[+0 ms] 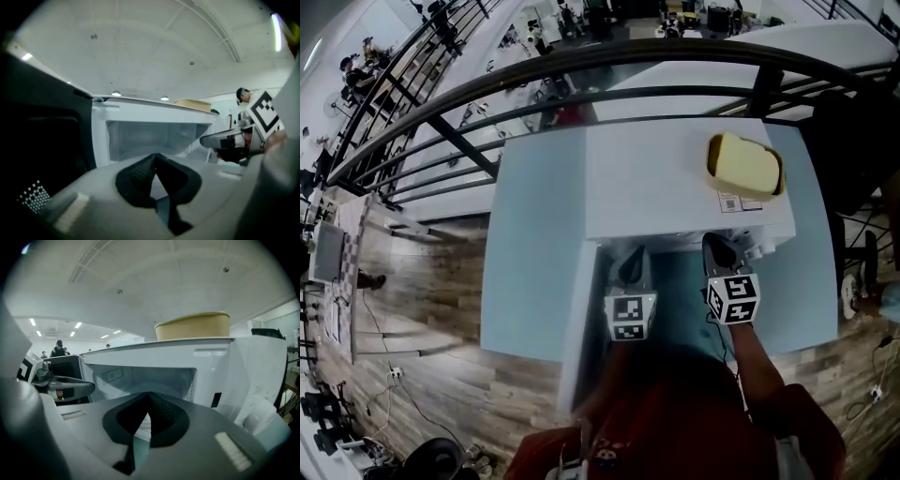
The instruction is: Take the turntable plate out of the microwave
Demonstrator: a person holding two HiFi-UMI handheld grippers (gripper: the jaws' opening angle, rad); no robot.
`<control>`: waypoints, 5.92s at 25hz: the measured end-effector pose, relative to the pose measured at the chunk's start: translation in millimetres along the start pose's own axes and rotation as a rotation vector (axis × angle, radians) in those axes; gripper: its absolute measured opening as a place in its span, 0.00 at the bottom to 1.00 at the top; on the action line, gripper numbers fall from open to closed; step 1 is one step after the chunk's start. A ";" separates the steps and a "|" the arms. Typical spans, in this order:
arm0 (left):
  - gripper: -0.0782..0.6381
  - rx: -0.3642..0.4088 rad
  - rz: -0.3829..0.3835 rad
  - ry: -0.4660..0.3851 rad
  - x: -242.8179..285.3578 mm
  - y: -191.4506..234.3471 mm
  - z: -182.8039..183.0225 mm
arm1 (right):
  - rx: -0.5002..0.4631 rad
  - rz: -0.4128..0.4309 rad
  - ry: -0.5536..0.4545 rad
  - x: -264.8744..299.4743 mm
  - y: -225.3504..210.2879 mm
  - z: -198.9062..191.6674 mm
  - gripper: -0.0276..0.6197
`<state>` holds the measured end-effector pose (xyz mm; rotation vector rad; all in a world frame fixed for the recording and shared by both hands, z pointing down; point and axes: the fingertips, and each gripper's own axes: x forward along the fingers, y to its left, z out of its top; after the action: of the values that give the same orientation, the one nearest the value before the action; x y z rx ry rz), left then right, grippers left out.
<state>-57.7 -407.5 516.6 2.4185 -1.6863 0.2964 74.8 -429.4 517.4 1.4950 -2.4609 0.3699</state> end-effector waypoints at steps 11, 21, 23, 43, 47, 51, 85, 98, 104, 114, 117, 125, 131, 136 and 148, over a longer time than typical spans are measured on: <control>0.11 0.002 -0.013 0.030 9.0 -5.6 -17.2 | 0.172 0.022 0.066 18.6 -3.2 -43.6 0.06; 0.11 -0.017 -0.011 0.052 11.0 -4.9 -28.9 | 0.481 0.058 0.126 44.6 -7.3 -79.2 0.30; 0.11 -0.017 -0.014 0.055 12.8 -5.0 -29.7 | 0.550 0.058 0.132 50.7 -9.5 -82.8 0.34; 0.11 -0.042 -0.026 0.063 19.6 -5.8 -42.2 | 0.956 0.037 0.110 80.3 -29.4 -84.1 0.40; 0.11 -0.053 -0.023 0.067 19.6 -8.2 -46.7 | 1.046 0.091 0.073 81.7 -29.9 -83.1 0.40; 0.11 -0.056 -0.018 0.070 20.5 -6.3 -47.1 | 1.061 0.107 0.089 88.5 -21.6 -82.1 0.40; 0.11 -0.075 -0.027 0.074 14.5 -9.7 -49.0 | 1.345 0.110 0.015 40.4 -6.0 -123.8 0.06; 0.11 -0.139 0.020 0.126 2.2 -0.8 -59.5 | 1.353 0.112 0.027 -5.3 3.9 -137.7 0.05; 0.11 -0.125 0.012 0.125 -2.8 -6.8 -59.5 | 1.350 0.126 0.017 -16.9 0.8 -140.2 0.05; 0.11 -0.172 0.011 0.138 -21.2 -15.7 -76.3 | 1.375 0.163 0.006 -41.0 4.4 -148.5 0.05; 0.16 -0.193 0.006 0.144 -27.8 -19.0 -80.6 | 1.370 0.170 0.016 -46.8 6.9 -150.8 0.05; 0.38 -0.323 0.007 0.197 -36.3 -16.3 -106.9 | 1.376 0.163 0.024 -50.4 7.0 -155.9 0.05; 0.61 -0.593 -0.099 0.197 -27.6 -34.7 -126.0 | 1.373 0.183 0.029 -49.8 7.7 -151.8 0.05; 0.64 -0.749 -0.149 0.164 -13.8 -41.9 -127.8 | 1.387 0.192 0.034 -50.8 8.1 -152.8 0.05; 0.63 -1.054 -0.281 -0.007 31.1 -49.9 -116.0 | 1.395 0.215 0.058 -49.9 7.4 -153.5 0.05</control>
<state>-7.4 -388.7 635.0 1.7606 -1.0331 -0.5177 101.5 -333.3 644.5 1.3995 -2.2429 2.4435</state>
